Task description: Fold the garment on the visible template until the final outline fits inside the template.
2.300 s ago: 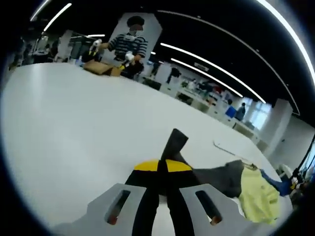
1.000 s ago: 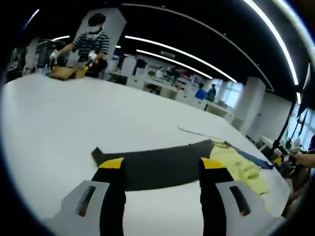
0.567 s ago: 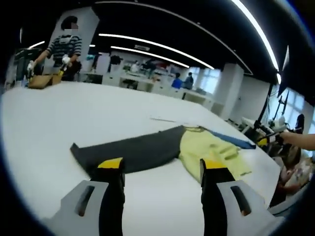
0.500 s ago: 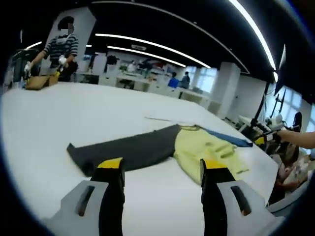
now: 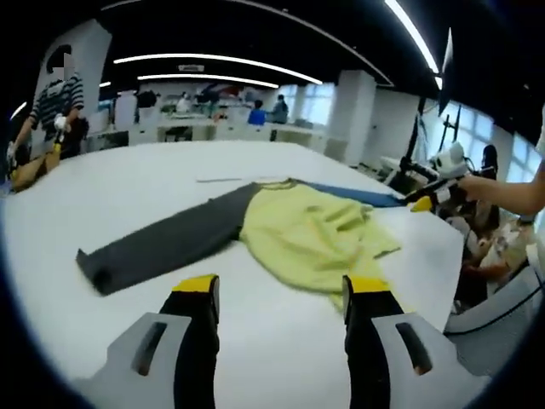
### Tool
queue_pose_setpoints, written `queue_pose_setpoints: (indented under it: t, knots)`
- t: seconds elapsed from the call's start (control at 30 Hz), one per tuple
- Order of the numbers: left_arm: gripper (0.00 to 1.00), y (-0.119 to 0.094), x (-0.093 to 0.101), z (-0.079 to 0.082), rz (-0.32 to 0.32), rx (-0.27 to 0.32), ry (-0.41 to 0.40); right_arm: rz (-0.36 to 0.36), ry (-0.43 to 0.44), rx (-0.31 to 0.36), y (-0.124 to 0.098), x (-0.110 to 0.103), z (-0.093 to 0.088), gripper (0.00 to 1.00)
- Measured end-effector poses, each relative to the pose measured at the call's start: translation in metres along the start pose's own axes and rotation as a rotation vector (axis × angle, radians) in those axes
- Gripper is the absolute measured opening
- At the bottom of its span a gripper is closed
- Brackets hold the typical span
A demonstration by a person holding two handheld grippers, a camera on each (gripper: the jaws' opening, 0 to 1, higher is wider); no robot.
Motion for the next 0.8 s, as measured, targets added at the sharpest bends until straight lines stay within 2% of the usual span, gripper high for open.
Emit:
queue_pose_setpoints:
  t: [0.33,0.5,0.63,0.8]
  knots:
    - [0.5,0.019,0.031,-0.026,-0.104,-0.059,0.049,0.009,-0.054,-0.028,0.016,-0.018,-0.024,0.56]
    - [0.45,0.028,0.04,-0.037,-0.114,-0.079,0.036,-0.003,-0.059,-0.013,0.024,-0.027,-0.029,0.5]
    - [0.39,0.035,0.046,-0.047,-0.106,-0.092,0.027,-0.026,-0.07,-0.029,0.032,-0.031,-0.041,0.45]
    - [0.31,0.041,0.054,-0.061,-0.116,-0.127,0.051,-0.057,-0.041,-0.01,0.037,-0.039,-0.049,0.36]
Point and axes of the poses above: the point that each gripper's makers call its tool centre point, and the gripper's own axes: y roughly forward along the fingers, x roughly to its right, z roughly out of its top, the point moved 5 cm from there along -y, roughly backward along the fingers, and after that the axes turned 14 degrees about x, right-handed, at the moved point
